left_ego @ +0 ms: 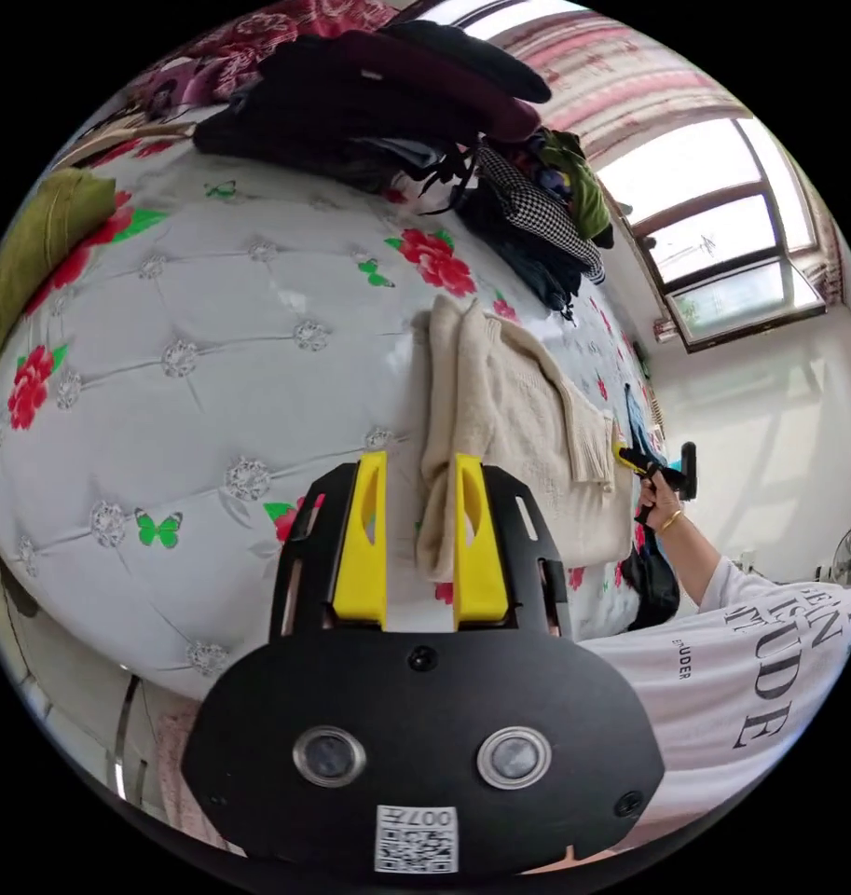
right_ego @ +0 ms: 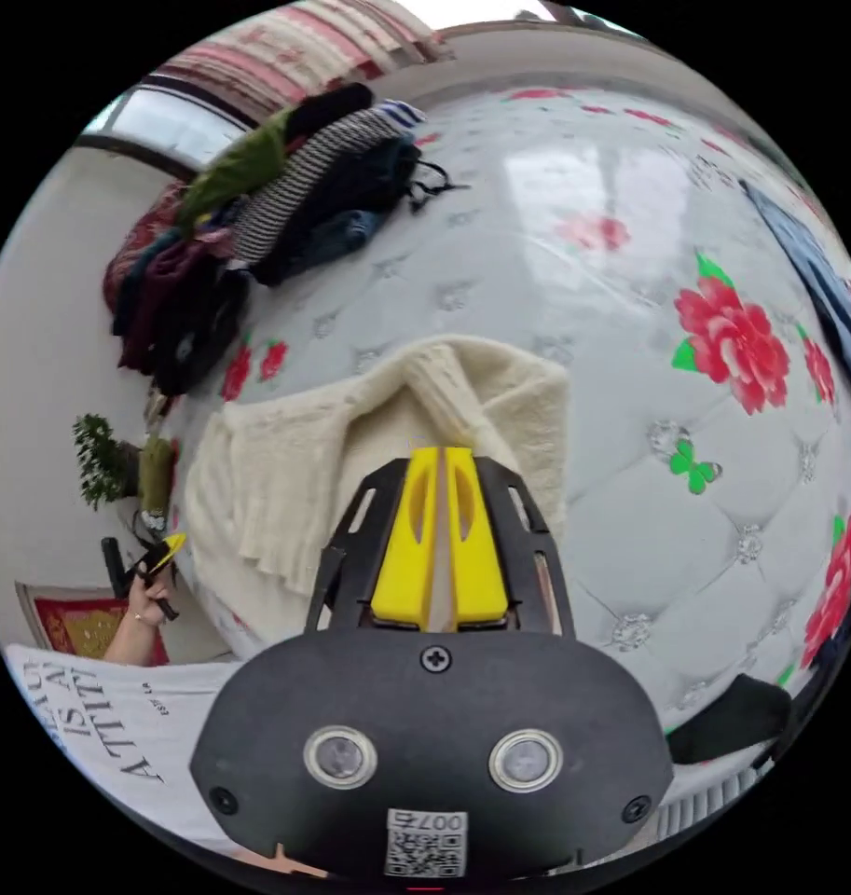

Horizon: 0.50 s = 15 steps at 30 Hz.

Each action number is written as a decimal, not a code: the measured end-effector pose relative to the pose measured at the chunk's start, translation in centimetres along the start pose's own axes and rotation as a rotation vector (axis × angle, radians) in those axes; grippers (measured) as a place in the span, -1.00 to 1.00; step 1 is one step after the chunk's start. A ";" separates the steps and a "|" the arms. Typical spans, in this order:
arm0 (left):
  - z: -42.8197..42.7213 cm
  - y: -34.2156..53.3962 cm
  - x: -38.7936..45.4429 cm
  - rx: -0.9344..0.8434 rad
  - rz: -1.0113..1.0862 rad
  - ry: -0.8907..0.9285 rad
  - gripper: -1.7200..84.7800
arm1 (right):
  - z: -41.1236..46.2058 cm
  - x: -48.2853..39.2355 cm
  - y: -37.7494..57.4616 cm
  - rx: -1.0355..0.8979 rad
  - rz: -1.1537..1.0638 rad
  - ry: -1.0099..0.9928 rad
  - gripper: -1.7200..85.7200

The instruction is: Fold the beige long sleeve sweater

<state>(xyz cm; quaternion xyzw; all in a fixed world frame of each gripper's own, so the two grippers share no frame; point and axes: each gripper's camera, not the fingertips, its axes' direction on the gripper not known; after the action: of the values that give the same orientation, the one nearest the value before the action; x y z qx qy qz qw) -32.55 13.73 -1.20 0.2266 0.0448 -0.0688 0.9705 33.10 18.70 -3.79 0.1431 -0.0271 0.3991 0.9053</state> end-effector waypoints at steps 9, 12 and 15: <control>2.9 -3.0 -4.4 -0.016 -0.033 0.253 -0.58 | -3.4 13.7 9.3 0.439 0.577 -0.746 -0.97; 3.8 -4.8 -4.4 -0.046 0.005 0.328 -0.57 | -5.9 11.3 10.9 0.336 0.411 -0.573 -0.97; 5.5 -6.4 -4.8 -0.097 -0.012 0.365 -0.67 | -7.2 7.9 13.0 0.241 0.267 -0.448 -0.97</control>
<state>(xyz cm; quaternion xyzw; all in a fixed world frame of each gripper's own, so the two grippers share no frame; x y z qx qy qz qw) -37.99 6.17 1.55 0.1878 0.2250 -0.0300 0.9556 28.49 34.70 -6.30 0.3292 -0.1974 0.4736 0.7927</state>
